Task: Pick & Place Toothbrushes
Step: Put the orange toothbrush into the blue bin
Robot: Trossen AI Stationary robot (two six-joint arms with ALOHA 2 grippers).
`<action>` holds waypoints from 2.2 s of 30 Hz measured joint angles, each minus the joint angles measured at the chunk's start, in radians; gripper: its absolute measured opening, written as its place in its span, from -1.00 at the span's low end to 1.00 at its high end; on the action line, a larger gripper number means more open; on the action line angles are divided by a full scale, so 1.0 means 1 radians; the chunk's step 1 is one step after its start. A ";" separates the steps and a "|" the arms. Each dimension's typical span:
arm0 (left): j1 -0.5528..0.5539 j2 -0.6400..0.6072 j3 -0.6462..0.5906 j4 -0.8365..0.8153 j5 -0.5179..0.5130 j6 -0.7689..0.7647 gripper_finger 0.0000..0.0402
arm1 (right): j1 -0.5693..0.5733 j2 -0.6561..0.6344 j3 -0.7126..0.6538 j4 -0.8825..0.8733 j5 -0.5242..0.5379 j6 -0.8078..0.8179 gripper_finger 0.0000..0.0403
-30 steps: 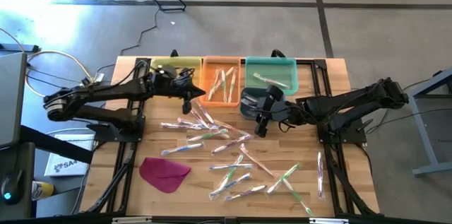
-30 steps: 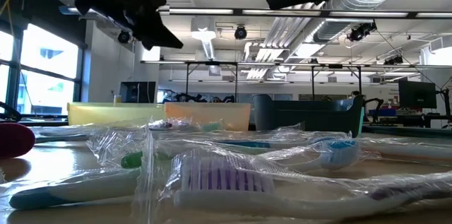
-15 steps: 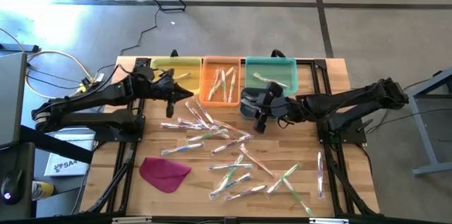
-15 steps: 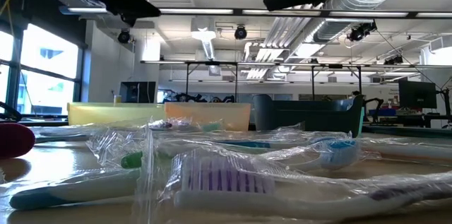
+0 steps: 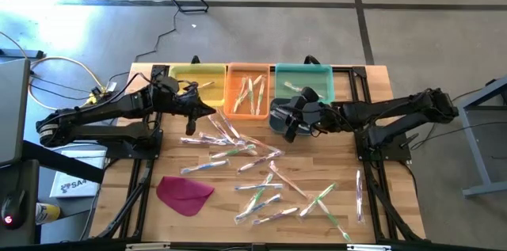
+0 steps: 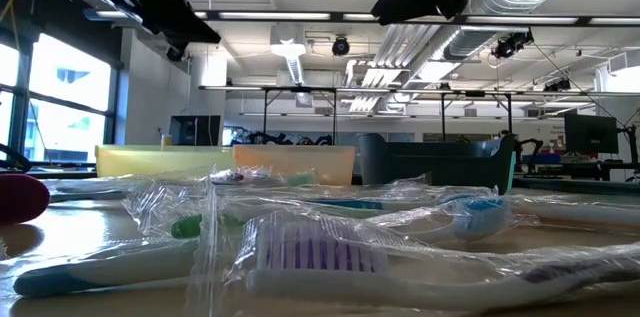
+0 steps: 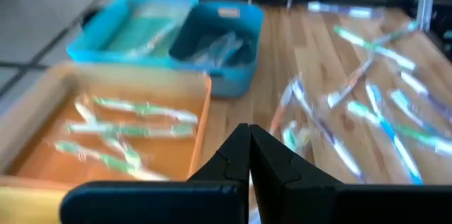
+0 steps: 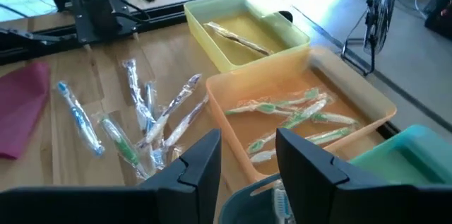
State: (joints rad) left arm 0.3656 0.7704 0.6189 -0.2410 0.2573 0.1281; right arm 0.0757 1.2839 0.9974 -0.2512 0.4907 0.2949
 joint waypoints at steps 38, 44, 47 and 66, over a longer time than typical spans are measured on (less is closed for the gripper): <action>0.000 0.000 0.000 -0.032 -0.090 0.025 -1.00 | 0.154 0.221 0.217 -0.358 -0.349 0.210 -0.98; 0.000 0.000 0.000 -0.032 -0.092 0.025 -1.00 | 0.234 0.245 0.218 -0.426 -0.355 0.329 -0.99; 0.000 0.000 0.000 -0.032 -0.093 0.025 -1.00 | 0.272 0.257 0.218 -0.477 -0.348 0.414 -0.99; 0.000 0.000 0.001 -0.027 -0.095 0.033 -1.00 | 0.404 0.423 0.217 -0.596 -0.377 0.697 -0.78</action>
State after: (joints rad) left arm 0.3660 0.7707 0.6197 -0.2683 0.1623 0.1612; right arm 0.4793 1.7067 1.2148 -0.8474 0.1132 0.9922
